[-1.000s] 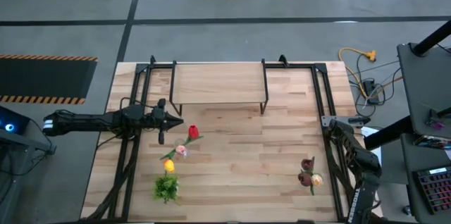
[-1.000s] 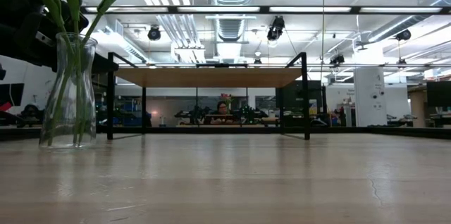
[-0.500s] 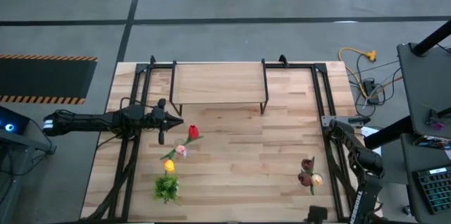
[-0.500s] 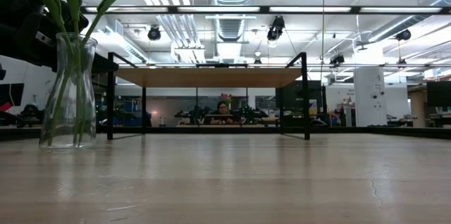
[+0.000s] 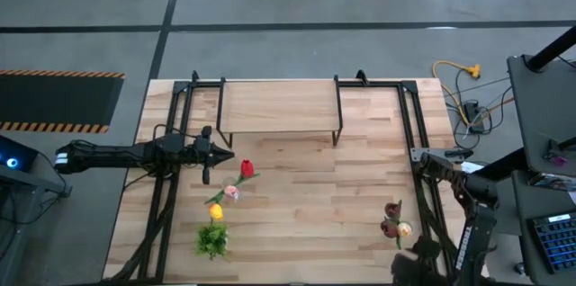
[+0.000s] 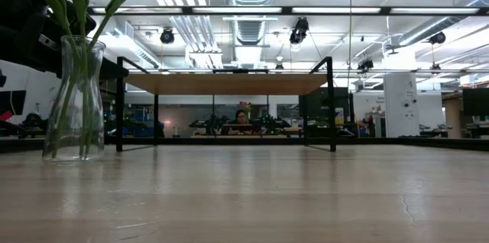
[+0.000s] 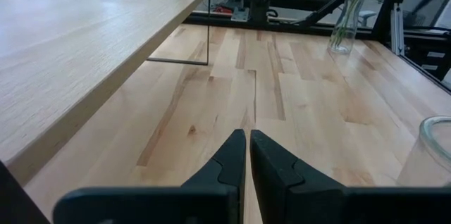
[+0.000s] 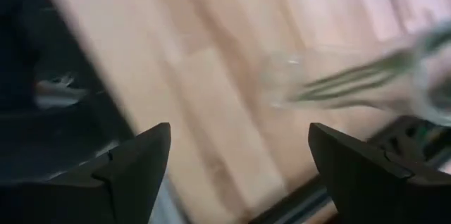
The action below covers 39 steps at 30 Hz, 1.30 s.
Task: Pick and place flowers into a vace then onto a shelf
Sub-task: Put the right transparent flower vase with the flowers on the shelf
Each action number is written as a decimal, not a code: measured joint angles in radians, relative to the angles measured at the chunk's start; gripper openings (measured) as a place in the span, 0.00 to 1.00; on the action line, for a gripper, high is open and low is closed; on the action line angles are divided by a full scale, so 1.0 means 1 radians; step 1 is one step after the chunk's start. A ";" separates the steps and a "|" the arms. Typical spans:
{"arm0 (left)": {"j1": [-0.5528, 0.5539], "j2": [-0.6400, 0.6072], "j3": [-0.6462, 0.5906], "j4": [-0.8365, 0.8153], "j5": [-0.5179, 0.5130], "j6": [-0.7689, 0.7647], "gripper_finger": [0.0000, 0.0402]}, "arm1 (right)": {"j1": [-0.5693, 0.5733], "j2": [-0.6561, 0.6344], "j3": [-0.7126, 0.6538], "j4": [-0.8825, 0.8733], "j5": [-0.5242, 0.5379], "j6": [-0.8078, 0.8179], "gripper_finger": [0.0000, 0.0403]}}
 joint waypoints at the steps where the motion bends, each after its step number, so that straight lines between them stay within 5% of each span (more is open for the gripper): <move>1: 0.000 0.000 0.000 0.000 0.000 0.000 0.01 | 0.000 -0.019 -0.038 0.000 -0.013 0.025 0.81; 9: 0.000 0.000 0.000 0.000 0.000 0.000 0.01 | 0.008 -0.201 -0.300 0.049 -0.035 0.221 0.81; 14: 0.000 0.000 0.000 0.000 0.000 0.000 0.01 | 0.033 -0.261 -0.368 0.063 0.090 0.272 0.81; 39: 0.000 0.000 0.000 0.000 0.000 0.000 0.01 | 0.053 -0.231 -0.526 0.091 0.247 0.339 0.81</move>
